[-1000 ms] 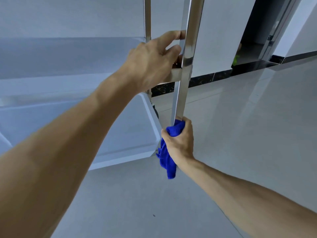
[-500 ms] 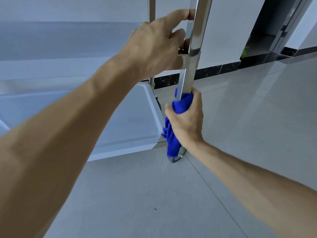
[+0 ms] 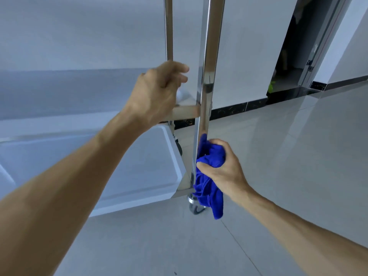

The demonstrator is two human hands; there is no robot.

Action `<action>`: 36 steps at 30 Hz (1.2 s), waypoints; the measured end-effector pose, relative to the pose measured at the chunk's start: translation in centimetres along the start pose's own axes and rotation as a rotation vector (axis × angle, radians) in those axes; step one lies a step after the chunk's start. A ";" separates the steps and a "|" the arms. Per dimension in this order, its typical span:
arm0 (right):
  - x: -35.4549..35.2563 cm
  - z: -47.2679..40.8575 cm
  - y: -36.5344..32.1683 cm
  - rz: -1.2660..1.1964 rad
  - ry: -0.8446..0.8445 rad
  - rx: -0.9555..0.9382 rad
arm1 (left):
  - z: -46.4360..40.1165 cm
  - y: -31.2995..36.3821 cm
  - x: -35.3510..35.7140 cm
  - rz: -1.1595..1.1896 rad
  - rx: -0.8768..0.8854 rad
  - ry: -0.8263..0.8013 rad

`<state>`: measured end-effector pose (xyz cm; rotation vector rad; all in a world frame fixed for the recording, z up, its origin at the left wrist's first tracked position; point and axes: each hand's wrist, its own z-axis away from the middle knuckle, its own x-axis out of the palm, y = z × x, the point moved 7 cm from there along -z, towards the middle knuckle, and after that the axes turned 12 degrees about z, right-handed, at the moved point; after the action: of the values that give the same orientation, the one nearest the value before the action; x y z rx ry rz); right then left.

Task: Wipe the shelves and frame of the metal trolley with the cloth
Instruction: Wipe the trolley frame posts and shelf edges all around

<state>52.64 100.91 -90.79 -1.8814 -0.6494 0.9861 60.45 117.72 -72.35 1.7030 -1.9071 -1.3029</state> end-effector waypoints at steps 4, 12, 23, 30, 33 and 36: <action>-4.7 -1.9 -7.5 -0.207 0.167 -0.149 | 0.1 1.1 -1.5 -0.305 0.087 0.050; -5.3 -6.7 -18.3 -0.118 0.352 -0.220 | 1.3 -2.9 -2.4 -0.823 -0.135 -0.133; -4.0 -6.6 -19.6 0.116 0.500 -0.198 | 2.3 -4.8 -2.1 -0.851 -0.165 -0.177; -10.0 -10.9 -31.2 0.031 0.556 -0.311 | 2.5 -4.7 -1.9 -0.877 -0.101 -0.186; -9.9 -11.5 -32.0 0.070 0.580 -0.235 | 2.6 -4.5 -1.9 -0.906 -0.079 -0.185; -8.3 -10.1 -29.3 0.151 0.630 -0.217 | 2.4 -4.7 -1.9 -0.925 -0.085 -0.186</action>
<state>55.23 103.69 -58.99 -2.2995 -0.2435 0.3691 62.32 120.93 -76.60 2.6161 -1.0787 -1.8336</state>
